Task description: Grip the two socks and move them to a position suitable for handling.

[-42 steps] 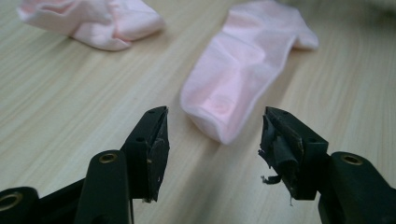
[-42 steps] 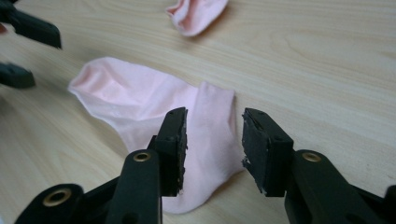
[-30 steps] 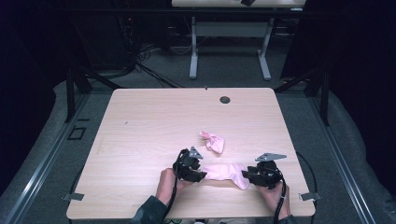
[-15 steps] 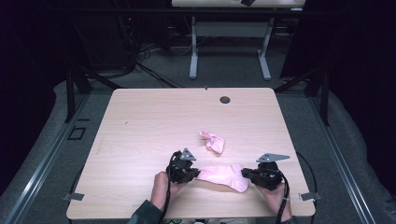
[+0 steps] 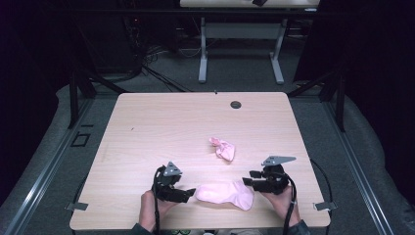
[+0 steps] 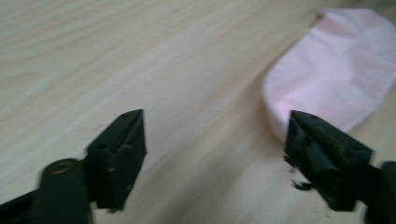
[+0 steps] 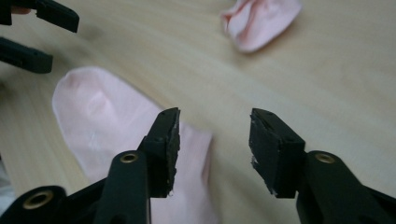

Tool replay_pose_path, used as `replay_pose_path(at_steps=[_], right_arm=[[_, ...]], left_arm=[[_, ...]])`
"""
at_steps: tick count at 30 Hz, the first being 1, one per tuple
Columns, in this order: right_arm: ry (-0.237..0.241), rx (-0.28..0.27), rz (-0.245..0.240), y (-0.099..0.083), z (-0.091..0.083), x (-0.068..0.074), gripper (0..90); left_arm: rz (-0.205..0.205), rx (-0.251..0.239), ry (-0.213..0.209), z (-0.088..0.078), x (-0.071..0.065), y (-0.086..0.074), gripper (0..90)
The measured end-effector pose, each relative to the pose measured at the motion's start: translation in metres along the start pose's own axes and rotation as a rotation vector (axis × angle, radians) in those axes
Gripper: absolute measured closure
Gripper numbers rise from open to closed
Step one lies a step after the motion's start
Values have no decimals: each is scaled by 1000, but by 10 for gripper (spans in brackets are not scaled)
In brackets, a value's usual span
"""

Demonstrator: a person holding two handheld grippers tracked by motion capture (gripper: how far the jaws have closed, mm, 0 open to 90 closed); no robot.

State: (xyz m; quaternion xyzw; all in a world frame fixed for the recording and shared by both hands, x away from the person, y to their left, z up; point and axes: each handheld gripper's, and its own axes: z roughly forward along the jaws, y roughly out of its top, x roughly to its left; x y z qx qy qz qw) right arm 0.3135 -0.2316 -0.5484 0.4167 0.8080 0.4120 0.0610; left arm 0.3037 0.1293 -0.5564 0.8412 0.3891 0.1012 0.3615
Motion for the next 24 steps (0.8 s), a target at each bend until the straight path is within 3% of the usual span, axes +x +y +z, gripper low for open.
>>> replay_pose_path(at_steps=[4,6,7,8,10,12,15,16,19,24], right_arm=[[-7,-24,-48,33,8,-9,463],[-10,-29,-56,42,13,-11,455],[-7,-3,-67,60,27,-15,432],[-4,6,-76,66,32,-15,434],[-3,10,-92,73,39,-15,449],[-15,67,-129,95,63,-13,508],[-16,96,-132,104,78,-15,539],[-46,137,-137,112,94,-18,545],[-70,167,-110,118,114,-27,581],[-68,169,-111,117,122,-27,718]], left_arm=[[-45,-24,118,-6,26,-13,59],[-60,-19,139,-6,33,-17,2],[-76,-23,204,-6,43,-25,2],[-85,-20,222,-6,47,-28,2],[-97,-16,226,-5,52,-31,2],[-119,-7,245,-1,58,-36,1],[-108,-6,265,1,57,-38,1],[-110,-11,267,1,57,-38,1],[-110,-21,268,1,58,-39,0],[-115,-38,272,2,58,-40,0]])
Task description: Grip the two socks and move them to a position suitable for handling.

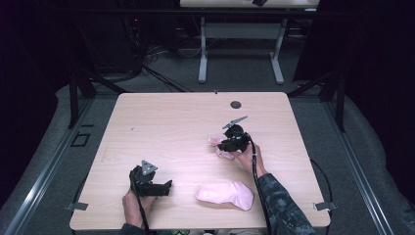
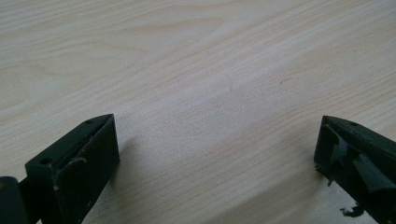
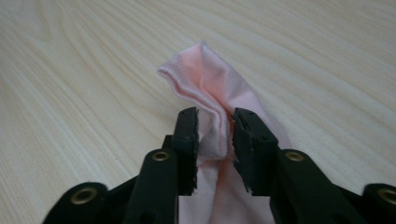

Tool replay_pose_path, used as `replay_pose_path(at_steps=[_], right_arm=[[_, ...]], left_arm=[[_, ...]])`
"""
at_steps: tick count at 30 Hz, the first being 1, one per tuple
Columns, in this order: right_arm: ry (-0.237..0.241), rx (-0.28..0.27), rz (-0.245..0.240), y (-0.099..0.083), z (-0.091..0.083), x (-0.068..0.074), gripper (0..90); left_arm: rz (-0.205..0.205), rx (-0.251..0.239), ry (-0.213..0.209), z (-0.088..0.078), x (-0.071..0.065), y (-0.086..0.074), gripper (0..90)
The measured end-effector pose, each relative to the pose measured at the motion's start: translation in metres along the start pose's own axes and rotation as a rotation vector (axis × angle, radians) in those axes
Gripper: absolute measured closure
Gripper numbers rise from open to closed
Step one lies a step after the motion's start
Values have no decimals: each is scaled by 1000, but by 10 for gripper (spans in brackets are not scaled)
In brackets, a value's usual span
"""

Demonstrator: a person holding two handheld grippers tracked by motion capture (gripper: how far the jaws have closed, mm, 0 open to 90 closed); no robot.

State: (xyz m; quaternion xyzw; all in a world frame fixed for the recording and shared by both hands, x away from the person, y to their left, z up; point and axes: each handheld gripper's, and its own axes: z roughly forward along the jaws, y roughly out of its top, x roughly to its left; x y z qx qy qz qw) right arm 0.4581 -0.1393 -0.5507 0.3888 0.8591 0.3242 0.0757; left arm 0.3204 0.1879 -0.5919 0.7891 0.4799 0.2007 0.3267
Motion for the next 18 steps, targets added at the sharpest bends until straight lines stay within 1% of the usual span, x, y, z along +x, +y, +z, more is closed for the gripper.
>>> replay_pose_path(at_steps=[2,3,4,6,7,9,10,11,12,13,14,15,18], right_arm=[[1,4,-5,0,2,0,793],[14,5,-2,-1,2,0,825],[10,-8,3,-2,2,1,844],[27,-15,11,-3,-1,2,850],[31,-29,22,-3,-4,3,852],[53,-55,23,-3,-13,5,853],[56,-71,24,-2,-19,6,853],[56,-71,24,-2,-19,6,853],[73,-104,35,0,-31,11,853],[73,-104,35,0,-31,11,853],[87,-134,38,1,-41,14,853],[91,-148,42,1,-44,15,853],[124,-172,52,2,-57,19,852]], left_arm=[[0,-1,0,0,0,0,0],[0,-1,0,0,0,0,0],[-2,-3,2,0,0,0,0],[-2,-3,2,0,0,0,0],[-3,-2,2,0,0,-1,0],[-3,-2,3,0,0,-1,0],[-2,-2,3,0,0,-1,0],[-2,-2,3,0,0,-1,0],[-2,-1,2,0,0,0,0],[-1,-2,2,0,0,0,0],[-1,-2,2,0,0,0,0],[0,-2,2,0,0,0,0],[0,0,0,0,0,0,0]])
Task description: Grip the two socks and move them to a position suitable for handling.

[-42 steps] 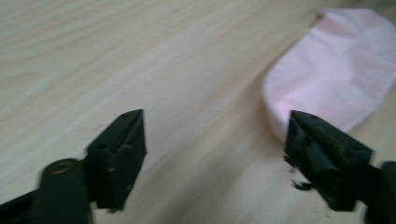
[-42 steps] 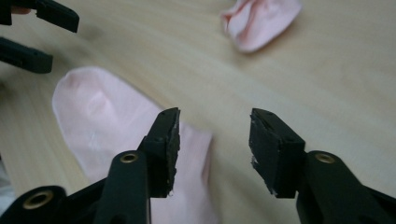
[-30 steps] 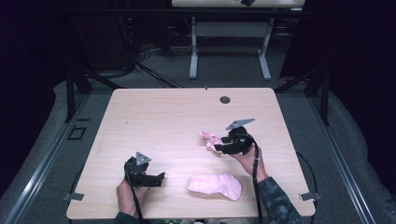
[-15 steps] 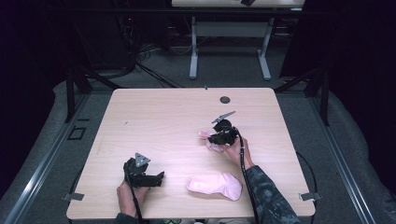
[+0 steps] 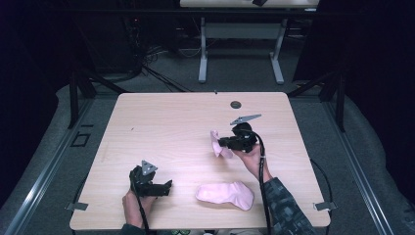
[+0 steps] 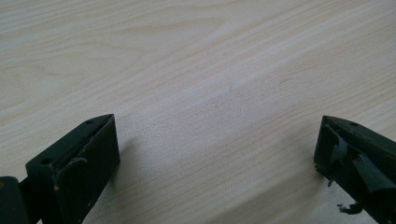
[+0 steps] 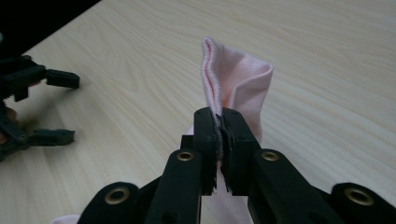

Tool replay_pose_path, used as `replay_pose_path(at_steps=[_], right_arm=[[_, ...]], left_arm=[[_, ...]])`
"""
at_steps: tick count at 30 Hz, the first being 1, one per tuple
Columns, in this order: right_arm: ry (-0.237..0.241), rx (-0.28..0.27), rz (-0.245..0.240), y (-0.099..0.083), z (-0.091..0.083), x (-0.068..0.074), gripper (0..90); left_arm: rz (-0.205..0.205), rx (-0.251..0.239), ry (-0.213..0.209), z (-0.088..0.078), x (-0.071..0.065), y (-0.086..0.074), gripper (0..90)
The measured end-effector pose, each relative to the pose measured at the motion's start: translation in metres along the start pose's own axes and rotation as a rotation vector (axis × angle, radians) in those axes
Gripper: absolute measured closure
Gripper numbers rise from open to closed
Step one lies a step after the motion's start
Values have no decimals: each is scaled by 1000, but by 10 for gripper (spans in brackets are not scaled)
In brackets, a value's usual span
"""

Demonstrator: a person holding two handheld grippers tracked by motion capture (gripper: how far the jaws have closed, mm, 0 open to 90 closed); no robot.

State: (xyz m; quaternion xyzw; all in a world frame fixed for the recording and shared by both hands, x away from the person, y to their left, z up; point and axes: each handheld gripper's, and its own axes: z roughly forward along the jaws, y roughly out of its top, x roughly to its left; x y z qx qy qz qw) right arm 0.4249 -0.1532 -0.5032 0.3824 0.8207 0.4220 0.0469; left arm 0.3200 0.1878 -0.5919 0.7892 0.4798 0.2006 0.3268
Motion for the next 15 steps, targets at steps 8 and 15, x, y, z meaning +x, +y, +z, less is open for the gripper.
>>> replay_pose_path(at_steps=[8,15], right_arm=[[63,-11,59,-6,-13,8,848],[-52,104,98,-32,6,-12,757]], left_arm=[[0,0,-2,0,0,0,0],[0,-1,-2,1,0,0,0]])
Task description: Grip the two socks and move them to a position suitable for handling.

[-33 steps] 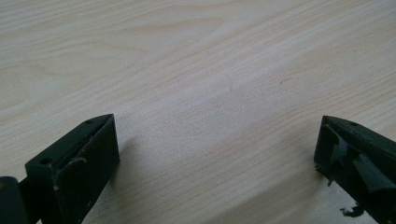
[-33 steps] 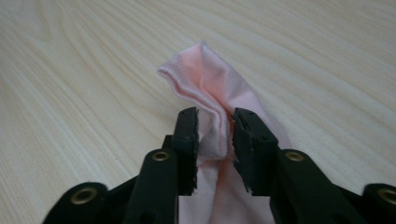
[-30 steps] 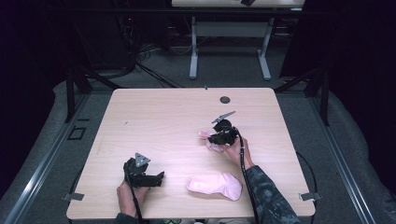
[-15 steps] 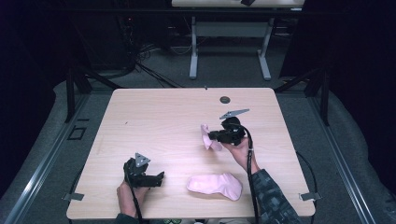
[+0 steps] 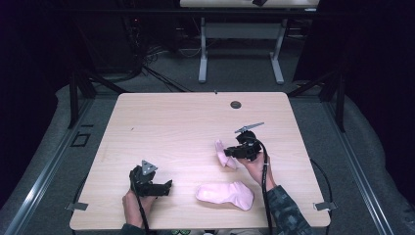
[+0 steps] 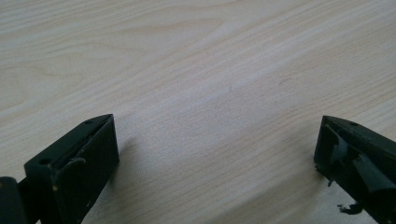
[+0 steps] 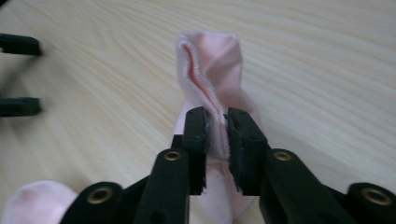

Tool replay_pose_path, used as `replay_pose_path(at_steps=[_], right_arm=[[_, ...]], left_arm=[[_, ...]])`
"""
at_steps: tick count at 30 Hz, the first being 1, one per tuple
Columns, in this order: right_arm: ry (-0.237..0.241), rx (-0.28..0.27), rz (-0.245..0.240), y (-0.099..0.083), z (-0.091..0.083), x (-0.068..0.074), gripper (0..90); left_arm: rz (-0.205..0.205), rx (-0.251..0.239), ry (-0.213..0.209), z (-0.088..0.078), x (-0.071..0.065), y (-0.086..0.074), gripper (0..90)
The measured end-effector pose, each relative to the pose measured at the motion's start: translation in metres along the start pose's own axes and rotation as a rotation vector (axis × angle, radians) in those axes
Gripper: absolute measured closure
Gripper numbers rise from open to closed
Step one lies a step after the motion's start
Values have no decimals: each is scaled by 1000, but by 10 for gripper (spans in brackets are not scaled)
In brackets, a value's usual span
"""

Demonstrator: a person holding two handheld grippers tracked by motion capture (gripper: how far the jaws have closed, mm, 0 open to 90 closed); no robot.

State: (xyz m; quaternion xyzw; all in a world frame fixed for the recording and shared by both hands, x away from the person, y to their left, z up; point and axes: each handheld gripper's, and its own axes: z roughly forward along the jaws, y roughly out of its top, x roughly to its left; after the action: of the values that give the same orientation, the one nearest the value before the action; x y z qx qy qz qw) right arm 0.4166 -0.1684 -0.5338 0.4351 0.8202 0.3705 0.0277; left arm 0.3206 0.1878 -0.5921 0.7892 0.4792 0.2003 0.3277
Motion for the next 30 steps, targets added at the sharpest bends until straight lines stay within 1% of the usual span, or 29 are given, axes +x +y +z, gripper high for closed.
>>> replay_pose_path(at_steps=[1,2,3,4,5,7,8,9,10,11,13,15,16,18,20,22,23,24,25,26,27,28,29,30], right_arm=[[-34,15,16,-4,3,-8,671],[-44,11,13,-5,3,-9,637],[-44,3,12,-5,1,-11,598],[-35,-16,5,-5,-2,-12,583],[-39,-20,-20,-3,-5,-11,572],[-63,-34,-84,1,-10,-3,553],[-63,-34,-84,1,-10,-3,553],[-81,-34,-165,9,-11,8,550],[-81,-34,-165,9,-11,8,550],[-87,-31,-229,14,-8,22,559],[-76,-19,-275,16,-4,34,569],[-68,3,-312,16,3,47,569],[-54,15,-325,16,7,51,564],[-51,50,-355,14,16,59,558],[-47,87,-375,11,27,64,534],[-62,127,-391,8,37,65,530],[-62,140,-397,8,42,64,549],[-62,140,-397,8,42,64,549],[-75,129,-393,6,45,65,599],[-93,148,-401,6,47,63,658],[-92,148,-398,6,50,61,707],[-92,158,-382,6,50,57,809],[-92,151,-370,6,50,55,842],[-81,143,-356,6,49,53,853]], left_arm=[[-1,-1,0,0,0,0,0],[-1,-1,0,0,0,0,0],[-1,-1,1,0,0,0,0],[-1,-1,1,0,0,0,0],[-1,-1,1,0,0,0,0],[-1,-2,1,0,0,0,0],[-1,-2,1,0,0,0,0],[-1,-2,2,0,0,0,0],[-1,-2,2,0,0,0,0],[-2,-3,2,0,0,0,0],[-1,-2,3,0,0,0,0],[-1,-3,3,0,0,0,0],[-1,-3,3,0,0,0,0],[-1,-3,2,0,0,0,0],[-1,-3,3,0,0,0,0],[-1,-3,2,0,0,0,0],[-1,-3,2,0,0,0,0],[-1,-3,2,0,0,0,0],[-1,-3,2,0,0,0,0],[-1,-3,2,0,0,0,0],[-1,-3,2,0,0,0,0],[-2,-3,2,0,0,0,0],[-2,-4,2,0,0,0,0],[-2,-3,2,0,0,0,0]])
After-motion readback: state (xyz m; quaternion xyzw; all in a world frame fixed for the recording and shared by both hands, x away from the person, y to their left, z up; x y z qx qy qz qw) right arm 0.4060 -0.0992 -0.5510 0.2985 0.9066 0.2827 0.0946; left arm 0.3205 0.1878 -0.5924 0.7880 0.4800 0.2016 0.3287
